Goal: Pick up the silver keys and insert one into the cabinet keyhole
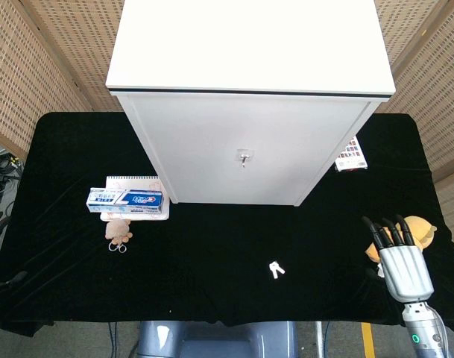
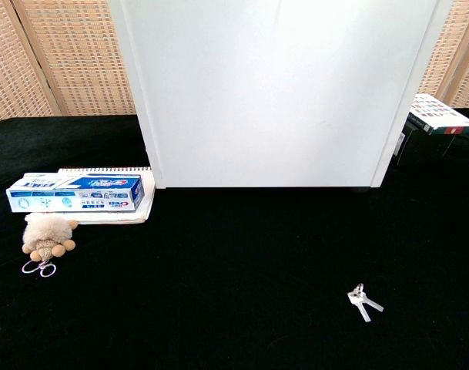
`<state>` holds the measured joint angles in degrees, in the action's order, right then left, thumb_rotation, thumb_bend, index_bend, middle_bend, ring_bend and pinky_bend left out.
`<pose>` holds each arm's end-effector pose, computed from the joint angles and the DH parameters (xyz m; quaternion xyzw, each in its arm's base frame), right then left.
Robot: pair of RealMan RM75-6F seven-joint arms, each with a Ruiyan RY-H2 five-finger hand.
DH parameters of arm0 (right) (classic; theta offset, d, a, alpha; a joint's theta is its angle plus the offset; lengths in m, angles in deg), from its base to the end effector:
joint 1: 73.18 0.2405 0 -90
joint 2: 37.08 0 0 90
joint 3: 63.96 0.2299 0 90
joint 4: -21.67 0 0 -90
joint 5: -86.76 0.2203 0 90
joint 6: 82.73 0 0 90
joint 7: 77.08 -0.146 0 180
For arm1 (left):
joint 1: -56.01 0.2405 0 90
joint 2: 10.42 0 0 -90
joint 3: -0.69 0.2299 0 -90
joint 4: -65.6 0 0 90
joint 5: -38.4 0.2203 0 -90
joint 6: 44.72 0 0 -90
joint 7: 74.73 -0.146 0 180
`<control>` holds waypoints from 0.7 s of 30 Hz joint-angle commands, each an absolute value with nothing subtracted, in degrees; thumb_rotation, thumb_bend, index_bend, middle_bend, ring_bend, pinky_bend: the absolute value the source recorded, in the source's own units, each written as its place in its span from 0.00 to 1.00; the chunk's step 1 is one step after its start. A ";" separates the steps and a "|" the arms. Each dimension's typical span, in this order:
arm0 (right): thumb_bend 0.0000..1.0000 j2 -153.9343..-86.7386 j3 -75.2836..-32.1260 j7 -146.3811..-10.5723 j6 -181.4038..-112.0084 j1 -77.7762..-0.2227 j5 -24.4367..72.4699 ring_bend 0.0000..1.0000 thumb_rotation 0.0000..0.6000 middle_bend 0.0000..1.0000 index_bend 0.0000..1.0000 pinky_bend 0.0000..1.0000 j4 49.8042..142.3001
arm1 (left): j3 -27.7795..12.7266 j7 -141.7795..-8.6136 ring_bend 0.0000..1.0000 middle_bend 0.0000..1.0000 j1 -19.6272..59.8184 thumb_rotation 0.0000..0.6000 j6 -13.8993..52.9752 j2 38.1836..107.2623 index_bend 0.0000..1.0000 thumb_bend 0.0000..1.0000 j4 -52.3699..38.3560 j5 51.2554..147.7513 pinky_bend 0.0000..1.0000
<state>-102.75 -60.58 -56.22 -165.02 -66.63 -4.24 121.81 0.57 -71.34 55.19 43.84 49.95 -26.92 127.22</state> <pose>-0.2424 -0.1872 0.1102 0.6721 -0.2980 0.3484 0.5816 -0.3023 0.1507 0.1564 -0.5925 -0.3930 -0.3802 0.5915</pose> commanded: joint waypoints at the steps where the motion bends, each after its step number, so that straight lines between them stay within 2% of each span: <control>1: 0.00 -102.74 -59.97 -50.84 -157.20 -61.61 -3.88 0.67 1.00 0.75 0.11 0.68 123.21 | 0.16 -72.55 0.00 0.00 54.85 1.00 43.15 50.36 0.00 0.00 -27.07 126.28 0.00; 3: 0.02 -103.32 -59.46 -50.34 -152.30 -58.29 -3.59 0.77 1.00 0.82 0.16 0.90 123.65 | 0.02 -73.17 0.00 0.00 54.52 1.00 42.45 50.60 0.00 0.00 -27.26 125.81 0.00; 4: 0.04 -103.74 -59.20 -50.30 -150.31 -56.85 -3.45 0.82 1.00 0.86 0.19 0.96 123.42 | -0.06 -73.50 0.00 0.00 54.38 1.00 42.16 50.68 0.00 0.00 -27.30 125.58 0.00; 5: 0.07 -104.48 -59.00 -50.35 -148.20 -55.17 -3.79 0.85 1.00 0.88 0.21 0.99 122.77 | -0.15 -73.87 0.00 0.00 54.23 1.00 41.83 50.80 0.00 0.00 -27.25 125.27 0.00; 7: 0.13 -106.13 -59.00 -51.20 -144.77 -52.60 -4.05 0.91 1.00 0.92 0.26 1.00 121.60 | -0.29 -74.36 0.00 0.00 53.99 1.00 41.11 51.06 0.00 0.00 -27.17 124.57 0.00; 13: 0.25 -109.99 -59.51 -53.93 -139.18 -47.91 -5.09 0.96 1.00 0.96 0.34 1.00 118.42 | -0.65 -74.80 0.00 0.00 53.49 1.00 39.76 51.38 0.00 0.00 -26.84 123.14 0.00; 21: 0.32 -116.17 -59.54 -57.19 -134.06 -43.17 -3.89 0.97 1.00 0.97 0.41 1.00 113.03 | -0.59 -75.50 0.00 0.00 53.25 1.00 39.17 51.74 0.00 0.00 -26.71 122.76 0.00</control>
<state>-115.31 -59.60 -56.52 -134.87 -43.77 -4.54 113.60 -0.62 -75.43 53.29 39.24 51.69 -26.72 122.77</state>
